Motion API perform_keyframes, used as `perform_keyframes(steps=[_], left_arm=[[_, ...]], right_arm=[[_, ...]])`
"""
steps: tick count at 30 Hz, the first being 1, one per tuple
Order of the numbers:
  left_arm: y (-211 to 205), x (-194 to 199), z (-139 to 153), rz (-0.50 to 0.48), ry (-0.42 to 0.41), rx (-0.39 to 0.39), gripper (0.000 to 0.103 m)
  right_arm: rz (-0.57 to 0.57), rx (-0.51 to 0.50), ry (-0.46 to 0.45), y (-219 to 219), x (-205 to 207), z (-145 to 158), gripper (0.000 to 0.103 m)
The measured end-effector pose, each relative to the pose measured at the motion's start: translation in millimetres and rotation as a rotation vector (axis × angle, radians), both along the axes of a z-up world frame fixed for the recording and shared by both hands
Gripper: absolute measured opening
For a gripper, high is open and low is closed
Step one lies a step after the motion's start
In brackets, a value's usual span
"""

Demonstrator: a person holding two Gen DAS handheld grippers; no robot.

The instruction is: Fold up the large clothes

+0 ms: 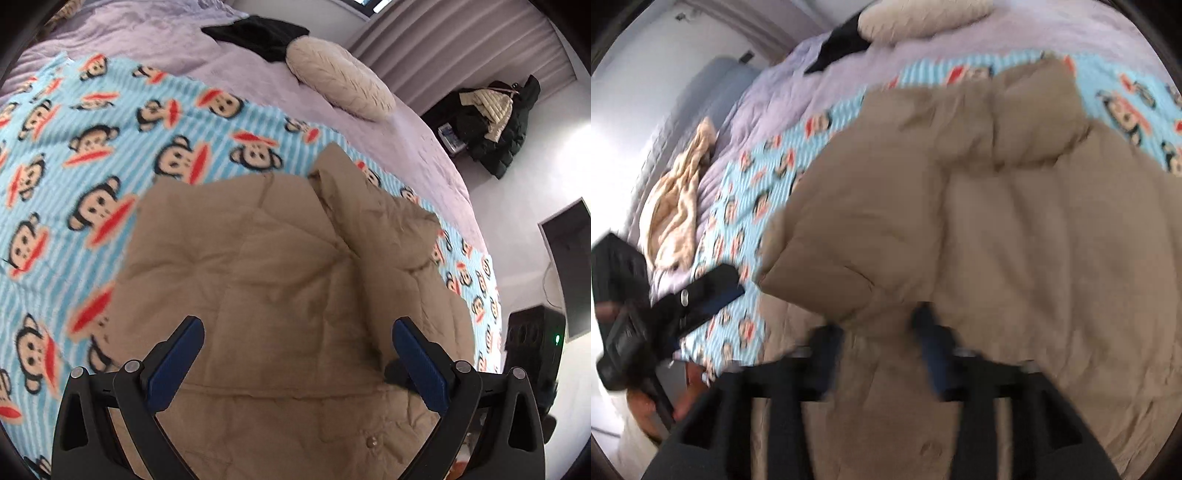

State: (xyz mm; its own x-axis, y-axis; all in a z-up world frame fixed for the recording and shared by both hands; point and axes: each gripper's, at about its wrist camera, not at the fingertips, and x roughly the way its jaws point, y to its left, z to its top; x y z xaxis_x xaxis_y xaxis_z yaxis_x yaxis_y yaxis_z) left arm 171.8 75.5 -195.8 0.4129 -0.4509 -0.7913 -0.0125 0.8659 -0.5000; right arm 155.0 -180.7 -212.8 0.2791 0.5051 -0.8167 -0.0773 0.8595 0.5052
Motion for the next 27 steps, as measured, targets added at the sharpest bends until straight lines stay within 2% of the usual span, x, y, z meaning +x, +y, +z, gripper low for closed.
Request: perform_keyframes(steps=[3, 5, 8, 9, 10, 11, 12, 13, 14, 15, 16, 18, 21, 23, 27], left_arm=[[-12.1, 2.6, -7.8, -0.038, 0.017, -0.025, 0.102], [-22.3, 7.9, -18.1, -0.055, 0.042, -0.039, 0.102], [-36.5, 18.8, -38.9, -0.071, 0.091, -0.045, 0.102], [-42.0, 22.5, -44.7, -0.078, 0.102, -0.045, 0.095], [-47.2, 24.7, -48.7, -0.087, 0.111, -0.044, 0.075], [-53.2, 28.4, -52.9, -0.1, 0.127, -0.042, 0.06], [-62.3, 32.4, -58.2, -0.124, 0.156, -0.042, 0.02], [-67.7, 33.7, -59.5, -0.134, 0.168, -0.038, 0.011], [-72.3, 31.6, -54.4, -0.135, 0.148, -0.022, 0.011], [-74.9, 28.0, -48.0, -0.146, 0.118, -0.01, 0.011], [-75.7, 23.7, -42.8, -0.156, 0.095, 0.001, 0.011], [-72.3, 14.4, -40.7, -0.16, 0.075, 0.065, 0.011], [-61.9, 10.6, -61.9, -0.162, 0.122, 0.144, 0.011], [-57.6, 10.8, -71.6, -0.156, 0.134, 0.143, 0.011], [-58.9, 9.5, -62.2, -0.134, 0.101, 0.194, 0.011]], right_arm=[[-0.014, 0.002, 0.027, -23.2, -21.4, -2.8, 0.057], [-0.079, -0.013, 0.057, -58.0, -38.8, -6.1, 0.057], [-0.255, 0.0, 0.125, -125.1, -65.6, -19.1, 0.057], [-0.325, 0.015, 0.149, -147.6, -74.9, -25.2, 0.057], [-0.403, 0.04, 0.173, -170.7, -84.5, -30.7, 0.057], [-0.467, 0.078, 0.182, -188.0, -91.2, -35.2, 0.057], [-0.542, 0.136, 0.179, -206.6, -97.6, -40.2, 0.057], [-0.601, 0.177, 0.171, -219.9, -101.1, -44.8, 0.057], [-0.658, 0.214, 0.158, -232.8, -103.3, -48.5, 0.048], [-0.695, 0.233, 0.145, -241.1, -102.6, -50.9, 0.031], [-0.716, 0.232, 0.138, -246.6, -99.8, -52.9, 0.004], [-0.709, 0.213, 0.124, -244.8, -89.5, -53.6, 0.004], [-0.623, 0.167, 0.14, -221.9, -79.6, -59.6, 0.004], [-0.589, 0.134, 0.145, -212.9, -76.9, -65.0, 0.004], [-0.604, 0.127, 0.15, -211.9, -74.1, -70.6, 0.005]])
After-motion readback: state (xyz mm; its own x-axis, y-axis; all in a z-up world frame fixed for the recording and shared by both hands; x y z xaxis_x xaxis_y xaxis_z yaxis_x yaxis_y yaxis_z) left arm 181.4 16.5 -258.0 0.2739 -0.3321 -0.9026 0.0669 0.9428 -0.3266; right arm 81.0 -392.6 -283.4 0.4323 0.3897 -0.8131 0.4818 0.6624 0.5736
